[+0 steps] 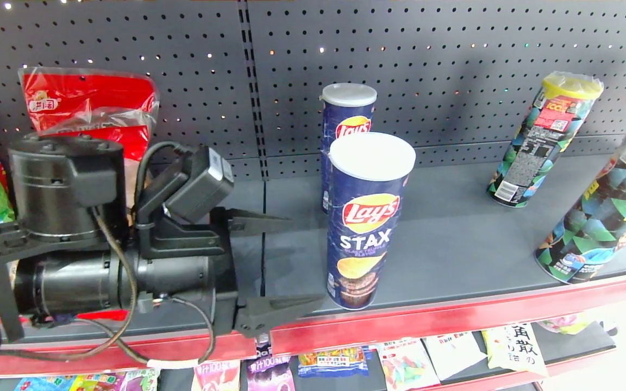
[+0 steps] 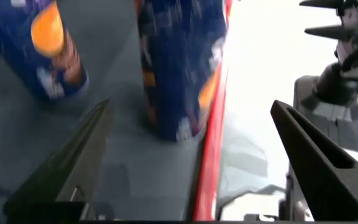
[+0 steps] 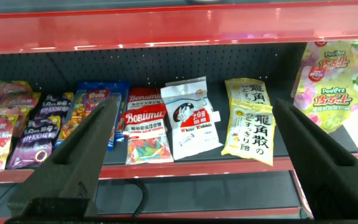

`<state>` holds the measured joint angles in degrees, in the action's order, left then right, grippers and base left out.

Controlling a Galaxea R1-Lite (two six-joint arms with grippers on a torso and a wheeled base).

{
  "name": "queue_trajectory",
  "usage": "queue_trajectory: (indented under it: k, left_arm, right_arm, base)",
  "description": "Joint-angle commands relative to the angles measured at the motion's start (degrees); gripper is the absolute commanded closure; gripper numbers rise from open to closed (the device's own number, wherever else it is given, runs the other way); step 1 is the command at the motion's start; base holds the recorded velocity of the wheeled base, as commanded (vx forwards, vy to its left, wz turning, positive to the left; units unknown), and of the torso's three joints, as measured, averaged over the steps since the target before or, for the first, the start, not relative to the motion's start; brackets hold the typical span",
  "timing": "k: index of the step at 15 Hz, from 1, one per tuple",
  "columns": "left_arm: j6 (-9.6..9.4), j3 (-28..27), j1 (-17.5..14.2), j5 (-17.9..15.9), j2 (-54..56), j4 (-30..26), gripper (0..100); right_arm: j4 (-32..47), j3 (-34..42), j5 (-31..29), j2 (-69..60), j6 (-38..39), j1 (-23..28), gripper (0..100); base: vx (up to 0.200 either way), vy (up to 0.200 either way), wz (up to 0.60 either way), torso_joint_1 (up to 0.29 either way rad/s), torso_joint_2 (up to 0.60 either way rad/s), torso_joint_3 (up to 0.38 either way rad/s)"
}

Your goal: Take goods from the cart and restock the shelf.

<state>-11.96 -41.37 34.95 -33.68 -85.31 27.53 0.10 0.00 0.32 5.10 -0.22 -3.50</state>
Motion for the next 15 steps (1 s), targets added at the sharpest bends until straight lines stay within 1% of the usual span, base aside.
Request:
queue_trajectory:
  k: [1,2,3,4,5,6,8,9,10,11,13,15]
  left_arm:
    - [-0.08,5.6,-3.7,0.2,5.9,-0.1,0]
    - [-0.17,7.5,-5.2,1.1,7.3,-0.1,0]
    - [0.01,9.1,-5.9,4.7,8.5,-0.5,0]
    - [1.32,10.1,-6.0,8.3,8.6,-1.2,0]
    - [2.99,10.3,-5.9,10.2,8.5,-2.3,0]
    - [3.17,10.1,-5.9,11.1,8.0,-3.4,0]
    - [3.17,9.6,-3.5,11.3,5.4,-4.5,0]
    - [3.17,9.6,-3.5,11.3,5.4,-4.5,0]
    - [2.73,7.5,-1.6,11.4,1.7,-4.4,0]
    - [2.73,6.8,-1.6,11.4,0.8,-4.4,0]
    - [2.64,3.2,-0.8,13.4,-3.8,-4.5,0]
    - [2.64,1.1,0.0,13.8,-7.0,-4.4,0]
  right_arm:
    - [0.0,0.0,0.0,0.1,0.0,0.0,0]
    - [0.0,0.0,0.0,0.1,0.0,0.0,0]
    - [0.0,0.0,0.0,0.1,0.0,0.0,0]
    - [0.0,0.0,0.0,0.1,0.0,0.0,0]
    - [0.0,0.0,0.0,0.1,0.0,0.0,0]
    - [0.0,0.0,0.0,0.1,0.0,0.0,0]
    - [0.0,0.0,0.0,0.1,0.0,0.0,0]
    - [0.0,0.0,0.0,0.1,0.0,0.0,0]
    - [0.0,0.0,0.0,0.1,0.0,0.0,0]
    - [0.0,0.0,0.0,0.1,0.0,0.0,0]
    - [0.0,0.0,0.0,0.1,0.0,0.0,0]
    - [0.0,0.0,0.0,0.1,0.0,0.1,0]
  base:
    - [0.000,0.000,0.00,0.000,0.00,0.000]
    - [0.000,0.000,0.00,0.000,0.00,0.000]
    - [0.000,0.000,0.00,0.000,0.00,0.000]
    - [0.000,0.000,0.00,0.000,0.00,0.000]
    - [0.000,0.000,0.00,0.000,0.00,0.000]
    - [0.000,0.000,0.00,0.000,0.00,0.000]
    - [0.000,0.000,0.00,0.000,0.00,0.000]
    - [0.000,0.000,0.00,0.000,0.00,0.000]
    - [0.000,0.000,0.00,0.000,0.00,0.000]
    - [0.000,0.000,0.00,0.000,0.00,0.000]
    - [0.000,0.000,0.00,0.000,0.00,0.000]
    - [0.000,0.000,0.00,0.000,0.00,0.000]
